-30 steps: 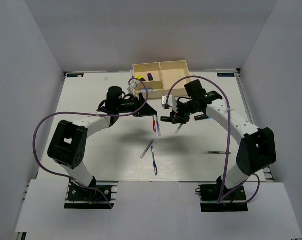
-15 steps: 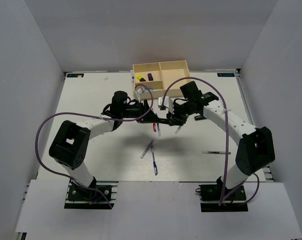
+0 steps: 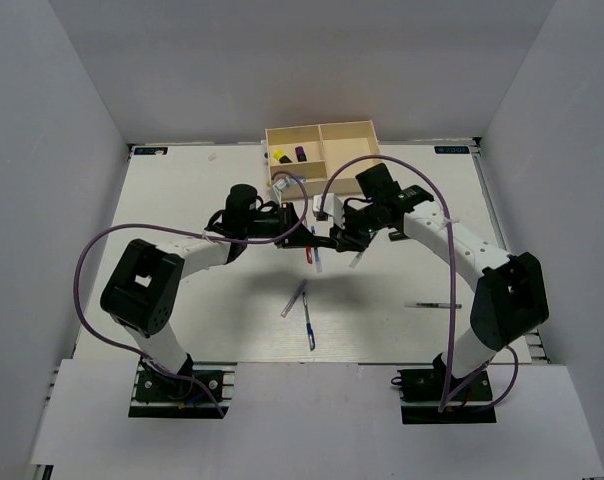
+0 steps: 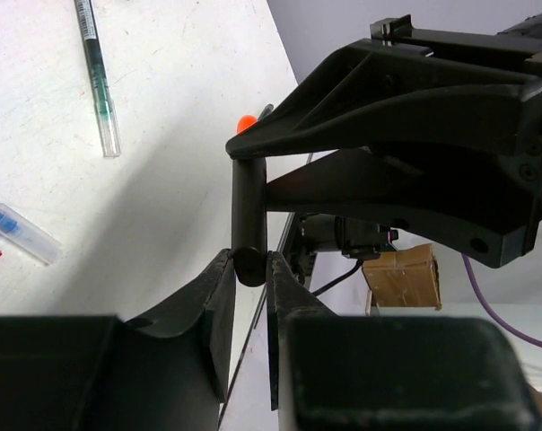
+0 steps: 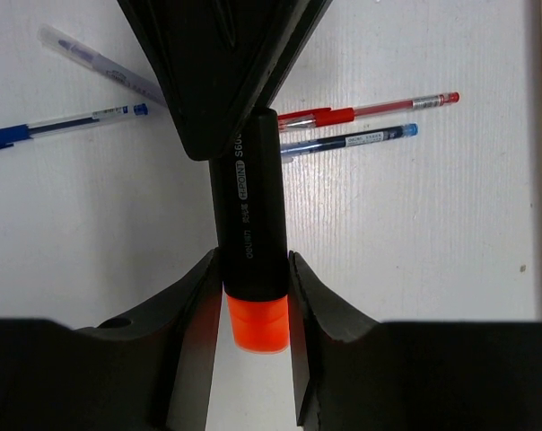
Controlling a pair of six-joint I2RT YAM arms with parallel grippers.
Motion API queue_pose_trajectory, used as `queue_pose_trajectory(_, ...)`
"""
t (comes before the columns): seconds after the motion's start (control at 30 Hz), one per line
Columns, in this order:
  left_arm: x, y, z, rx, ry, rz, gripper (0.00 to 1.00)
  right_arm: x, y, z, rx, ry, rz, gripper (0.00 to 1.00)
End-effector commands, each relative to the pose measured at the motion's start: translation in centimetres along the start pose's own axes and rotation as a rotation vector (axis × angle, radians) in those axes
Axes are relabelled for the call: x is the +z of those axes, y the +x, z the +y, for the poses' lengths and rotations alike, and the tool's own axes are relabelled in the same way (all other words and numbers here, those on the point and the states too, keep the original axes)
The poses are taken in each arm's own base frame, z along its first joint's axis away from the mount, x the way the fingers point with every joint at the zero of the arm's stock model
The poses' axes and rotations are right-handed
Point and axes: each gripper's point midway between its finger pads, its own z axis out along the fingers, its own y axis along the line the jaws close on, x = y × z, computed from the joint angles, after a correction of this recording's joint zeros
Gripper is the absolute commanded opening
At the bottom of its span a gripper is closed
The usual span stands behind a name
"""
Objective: Sort the stationery into containers
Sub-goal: Pick up the pen from the center of the board.
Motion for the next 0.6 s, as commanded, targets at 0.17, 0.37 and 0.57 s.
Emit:
queue_pose_trajectory(0.17, -1.0, -0.3, 0.1, 0.013, -0.025, -0.04, 0.0, -2.6, -3.5, -2.4, 0.076, 0.147, -0.081, 0.24)
queue_pose_trajectory(0.37, -2.4, -2.8, 1.0, 0.032, -0.082, -0.103, 0.0, -6.1, -3.0, -3.8, 0.176, 0.303, -0.095, 0.89)
queue_pose_trajectory(0.57, -4.3, -11.6, 1.6, 0.116, -0.135, -0.25, 0.0, -10.7, 0.1, -7.4, 0.393, 0.467, -0.115, 0.89)
